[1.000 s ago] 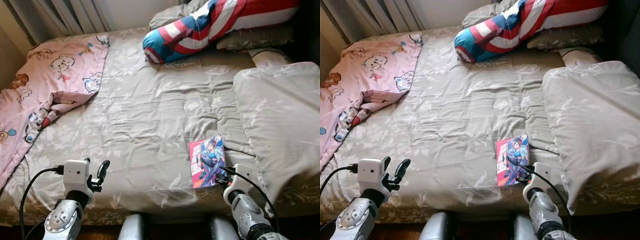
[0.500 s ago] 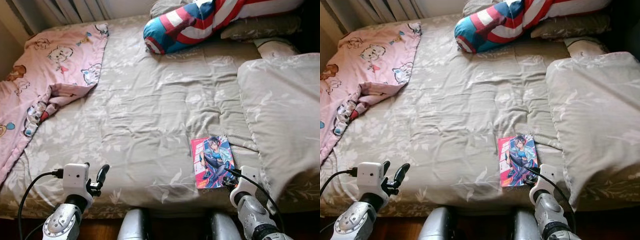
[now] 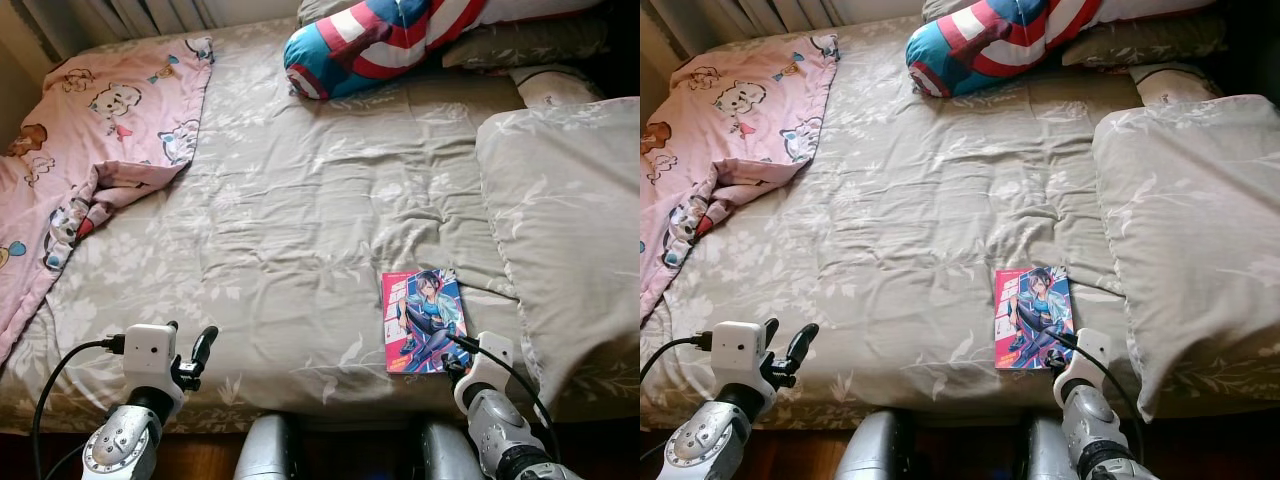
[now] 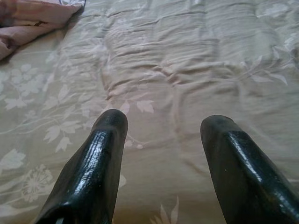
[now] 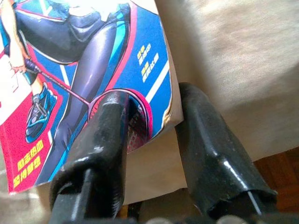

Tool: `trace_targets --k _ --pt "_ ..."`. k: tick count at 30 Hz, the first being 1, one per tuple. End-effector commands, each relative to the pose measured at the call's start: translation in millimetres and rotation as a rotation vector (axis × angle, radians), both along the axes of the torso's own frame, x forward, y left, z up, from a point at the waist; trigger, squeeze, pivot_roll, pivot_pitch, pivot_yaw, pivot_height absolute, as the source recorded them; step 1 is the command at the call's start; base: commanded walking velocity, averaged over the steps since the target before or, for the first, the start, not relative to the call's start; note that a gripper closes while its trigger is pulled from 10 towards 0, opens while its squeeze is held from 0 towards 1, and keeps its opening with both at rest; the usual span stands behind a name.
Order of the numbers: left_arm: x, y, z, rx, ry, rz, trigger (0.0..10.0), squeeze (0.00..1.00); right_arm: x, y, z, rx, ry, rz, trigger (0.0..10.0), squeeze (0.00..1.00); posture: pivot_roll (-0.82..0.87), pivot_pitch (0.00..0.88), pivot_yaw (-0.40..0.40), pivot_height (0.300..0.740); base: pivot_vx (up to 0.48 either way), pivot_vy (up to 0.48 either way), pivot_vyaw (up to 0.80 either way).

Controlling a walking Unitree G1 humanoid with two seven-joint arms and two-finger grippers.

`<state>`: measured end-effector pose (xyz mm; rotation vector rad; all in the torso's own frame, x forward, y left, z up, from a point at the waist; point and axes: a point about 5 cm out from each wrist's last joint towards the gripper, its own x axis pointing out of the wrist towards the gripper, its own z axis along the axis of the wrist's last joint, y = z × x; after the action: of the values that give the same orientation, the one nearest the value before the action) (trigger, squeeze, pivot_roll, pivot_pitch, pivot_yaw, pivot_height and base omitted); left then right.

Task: Clean up the room

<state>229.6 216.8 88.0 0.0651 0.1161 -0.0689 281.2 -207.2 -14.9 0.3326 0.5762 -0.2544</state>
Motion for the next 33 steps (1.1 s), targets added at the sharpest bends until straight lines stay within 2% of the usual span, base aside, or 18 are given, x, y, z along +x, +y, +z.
trace_targets --k 1,7,8,9,10,11,14,15,19,22,23,25,26,27,33 --pt "-4.5 3.3 -2.9 0.016 0.029 0.009 10.0 0.00 -3.5 -3.1 -3.0 0.003 0.024 -0.037 10.0 0.00 0.19 0.230 0.126 0.635 0.000 0.000 0.00" --pt "-5.9 2.8 -3.6 0.020 0.033 0.012 10.0 0.00 -4.3 -3.6 -3.7 -0.004 0.034 -0.036 10.0 0.00 0.19 0.231 0.123 0.635 0.000 0.000 0.00" --pt "-6.2 2.6 -3.7 0.020 0.034 0.013 10.0 0.00 -4.8 -2.8 -4.3 0.002 0.033 -0.036 10.0 0.26 0.19 0.232 0.123 0.635 0.000 0.000 0.00" --pt "-6.2 2.5 -3.8 0.020 0.034 0.013 10.0 0.00 -5.0 -2.6 -4.5 0.003 0.034 -0.036 10.0 0.26 0.19 0.232 0.123 0.635 0.000 0.000 0.00" --pt "-6.3 2.4 -3.8 0.020 0.035 0.013 10.0 0.00 -5.1 -2.4 -4.7 0.003 0.034 -0.037 10.0 0.43 0.19 0.232 0.123 0.635 0.000 0.000 0.00" --pt "-6.4 2.3 -3.9 0.021 0.036 0.014 10.0 0.00 -5.5 -2.0 -5.1 0.003 0.037 -0.038 10.0 0.80 0.19 0.232 0.123 0.635 0.000 0.000 0.00" --pt "-6.5 2.3 -3.9 0.022 0.037 0.014 10.0 0.00 -5.5 -1.4 -5.3 0.005 0.038 -0.038 10.0 0.81 0.19 0.232 0.122 0.635 0.000 0.000 0.00" --pt "-6.5 2.4 -4.0 0.022 0.037 0.014 10.0 0.00 -5.7 -0.7 -5.6 0.005 0.040 -0.037 10.0 0.87 0.19 0.232 0.122 0.635 0.000 0.000 0.00" --pt "-6.1 2.8 -3.6 0.023 0.036 0.017 10.0 0.00 -5.8 0.4 -6.1 0.006 0.045 -0.034 10.0 0.86 0.19 0.231 0.121 0.635 0.000 0.000 0.00" --pt "-6.3 2.8 -3.5 0.023 0.037 0.018 10.0 0.00 -5.8 0.3 -6.1 0.005 0.046 -0.039 10.0 0.82 0.19 0.231 0.121 0.635 0.000 0.000 0.00" --pt "-6.0 2.8 -3.5 0.023 0.037 0.018 10.0 0.00 -5.6 0.4 -6.0 0.005 0.046 -0.039 10.0 0.78 0.19 0.230 0.120 0.635 0.000 0.000 0.00" --pt "-5.7 2.9 -3.5 0.023 0.038 0.018 10.0 0.00 -5.5 0.5 -5.9 0.005 0.047 -0.039 10.0 0.58 0.19 0.230 0.120 0.635 0.000 0.000 0.00" --pt "-5.3 2.8 -3.7 0.022 0.038 0.019 10.0 0.00 -5.5 0.6 -5.9 0.004 0.047 -0.039 10.0 0.35 0.19 0.227 0.118 0.635 0.000 0.000 0.00" --pt "-4.9 2.7 -3.8 0.022 0.038 0.019 10.0 0.00 -5.5 0.7 -6.0 0.003 0.048 -0.039 10.0 0.00 0.19 0.225 0.118 0.635 0.000 0.000 0.00" --pt "1.0 0.9 -4.4 0.016 0.031 0.019 10.0 0.00 -7.1 -3.5 -5.4 -0.012 0.027 -0.110 10.0 0.00 0.18 0.202 0.113 0.635 0.000 0.000 0.00"
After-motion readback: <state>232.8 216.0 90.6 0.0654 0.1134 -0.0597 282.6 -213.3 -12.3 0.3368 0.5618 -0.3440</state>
